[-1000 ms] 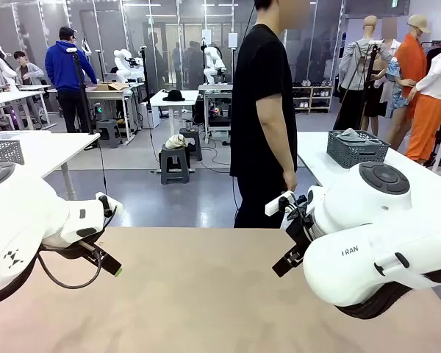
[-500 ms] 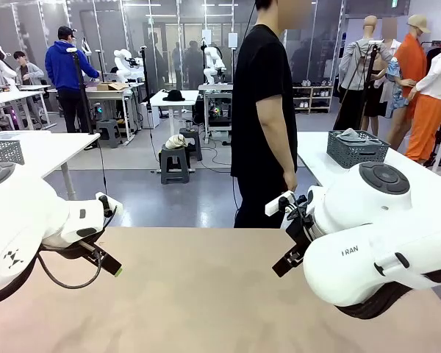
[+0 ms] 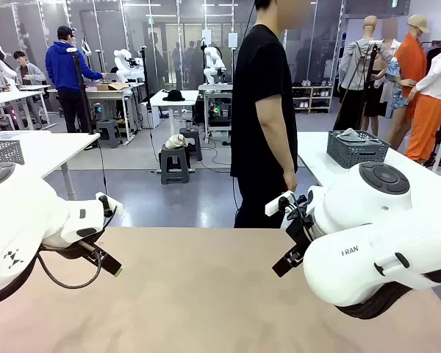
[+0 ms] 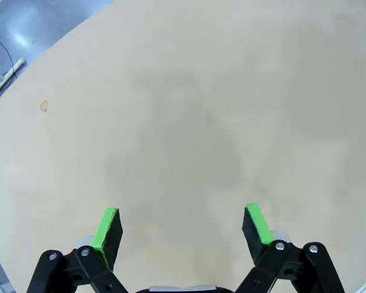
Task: Fold the towels and place them in the basket.
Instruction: When a person lays out a Towel with hook on the table, fold it in half twice.
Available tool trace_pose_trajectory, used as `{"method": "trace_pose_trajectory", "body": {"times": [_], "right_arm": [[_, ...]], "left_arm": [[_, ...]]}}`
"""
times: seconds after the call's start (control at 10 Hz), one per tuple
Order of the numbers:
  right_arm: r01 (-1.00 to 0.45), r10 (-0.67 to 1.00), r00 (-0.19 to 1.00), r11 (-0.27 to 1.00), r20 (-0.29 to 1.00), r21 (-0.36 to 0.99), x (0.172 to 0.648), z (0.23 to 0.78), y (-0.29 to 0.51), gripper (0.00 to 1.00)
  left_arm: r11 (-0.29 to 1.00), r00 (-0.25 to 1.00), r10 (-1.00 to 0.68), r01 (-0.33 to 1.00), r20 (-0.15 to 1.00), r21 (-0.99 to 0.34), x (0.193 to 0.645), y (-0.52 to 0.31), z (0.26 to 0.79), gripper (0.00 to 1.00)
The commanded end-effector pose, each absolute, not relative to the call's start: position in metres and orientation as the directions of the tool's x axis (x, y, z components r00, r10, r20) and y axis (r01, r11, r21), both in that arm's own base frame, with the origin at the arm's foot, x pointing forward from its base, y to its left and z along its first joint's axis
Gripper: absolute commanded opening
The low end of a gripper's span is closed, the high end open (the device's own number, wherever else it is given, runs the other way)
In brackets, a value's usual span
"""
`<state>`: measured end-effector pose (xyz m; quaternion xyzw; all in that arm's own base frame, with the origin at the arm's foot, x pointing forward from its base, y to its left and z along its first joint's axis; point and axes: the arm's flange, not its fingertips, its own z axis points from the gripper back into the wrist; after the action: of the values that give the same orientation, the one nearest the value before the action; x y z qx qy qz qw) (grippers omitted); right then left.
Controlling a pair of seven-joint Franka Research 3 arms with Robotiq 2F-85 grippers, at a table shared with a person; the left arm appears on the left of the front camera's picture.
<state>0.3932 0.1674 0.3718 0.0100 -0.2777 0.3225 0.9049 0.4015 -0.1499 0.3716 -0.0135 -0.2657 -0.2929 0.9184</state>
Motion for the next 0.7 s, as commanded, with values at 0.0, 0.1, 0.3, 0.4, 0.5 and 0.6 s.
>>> {"method": "trace_pose_trajectory", "body": {"times": [0.0,0.1,0.3,0.4,0.5,0.6], "right_arm": [[-0.589,0.578,0.638,0.792,0.509,-0.161,0.393,0.372,0.167,1.00],[-0.601,0.580,0.628,0.785,0.518,-0.151,0.394,0.374,0.163,1.00],[-0.597,0.569,0.622,0.789,0.537,-0.144,0.396,0.382,0.149,1.00],[-0.595,0.563,0.620,0.791,0.547,-0.140,0.398,0.386,0.140,1.00],[-0.596,0.561,0.619,0.791,0.550,-0.136,0.403,0.389,0.129,1.00],[-0.603,0.555,0.612,0.788,0.564,-0.121,0.407,0.396,0.113,1.00]], "left_arm": [[0.828,0.687,-0.531,0.545,0.496,0.131,0.402,-0.150,0.372,1.00],[0.809,0.665,-0.552,0.574,0.504,0.129,0.402,-0.146,0.374,1.00],[0.801,0.656,-0.555,0.587,0.512,0.118,0.403,-0.133,0.389,1.00],[0.806,0.657,-0.546,0.581,0.520,0.112,0.408,-0.123,0.396,1.00],[0.815,0.663,-0.532,0.570,0.528,0.106,0.413,-0.111,0.405,1.00],[0.809,0.656,-0.530,0.581,0.536,0.089,0.419,-0.095,0.421,1.00]]}}
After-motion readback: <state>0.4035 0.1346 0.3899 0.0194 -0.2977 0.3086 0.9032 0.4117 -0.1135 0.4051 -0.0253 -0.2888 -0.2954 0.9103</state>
